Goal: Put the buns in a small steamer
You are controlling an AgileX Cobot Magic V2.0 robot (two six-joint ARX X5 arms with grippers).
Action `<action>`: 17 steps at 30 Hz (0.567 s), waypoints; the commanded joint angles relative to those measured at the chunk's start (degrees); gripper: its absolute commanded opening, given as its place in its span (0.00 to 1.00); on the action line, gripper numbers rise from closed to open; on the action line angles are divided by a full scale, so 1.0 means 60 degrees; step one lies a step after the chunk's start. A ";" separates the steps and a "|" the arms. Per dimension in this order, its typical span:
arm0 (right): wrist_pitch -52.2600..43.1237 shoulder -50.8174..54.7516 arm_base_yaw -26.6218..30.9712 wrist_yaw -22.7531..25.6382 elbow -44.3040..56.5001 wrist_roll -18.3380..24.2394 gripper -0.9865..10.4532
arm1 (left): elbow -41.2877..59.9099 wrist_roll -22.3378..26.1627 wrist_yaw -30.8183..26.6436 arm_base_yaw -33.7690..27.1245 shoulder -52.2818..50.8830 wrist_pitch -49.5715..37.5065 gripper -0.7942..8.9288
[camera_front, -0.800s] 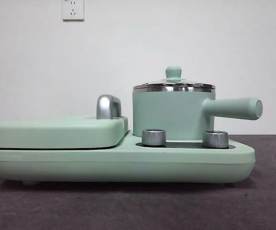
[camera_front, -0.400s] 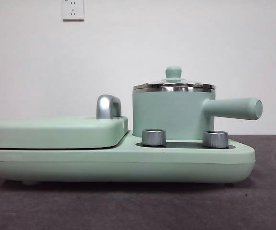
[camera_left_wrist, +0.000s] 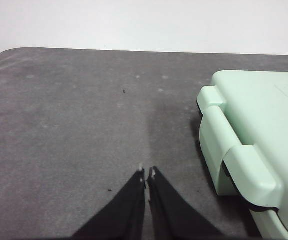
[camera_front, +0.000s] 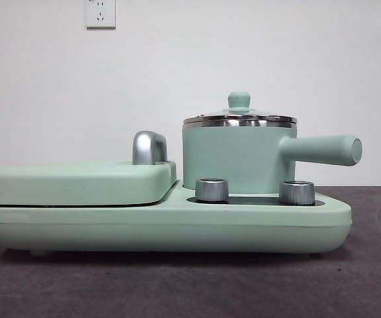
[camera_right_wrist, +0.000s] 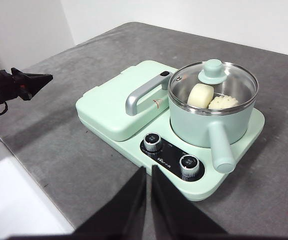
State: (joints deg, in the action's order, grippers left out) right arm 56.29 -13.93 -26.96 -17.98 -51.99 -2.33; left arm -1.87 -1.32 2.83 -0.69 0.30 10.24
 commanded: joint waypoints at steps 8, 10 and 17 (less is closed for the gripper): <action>-0.0098 -0.0033 -0.0047 -0.0004 -0.0080 0.0066 0.10 | 0.0189 0.0291 -0.0007 -0.0007 -0.0018 0.0062 0.10; -0.0098 -0.0033 -0.0047 -0.0004 -0.0080 0.0066 0.10 | 0.0189 0.0291 -0.0007 -0.0007 -0.0018 0.0062 0.10; -0.0098 -0.0033 -0.0047 -0.0004 -0.0080 0.0066 0.10 | 0.0189 0.0291 -0.0011 -0.0007 -0.0018 0.0066 0.10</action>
State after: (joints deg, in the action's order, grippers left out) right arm 56.31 -13.96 -26.96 -17.98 -51.99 -2.33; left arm -1.87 0.21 2.83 -0.69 0.30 10.22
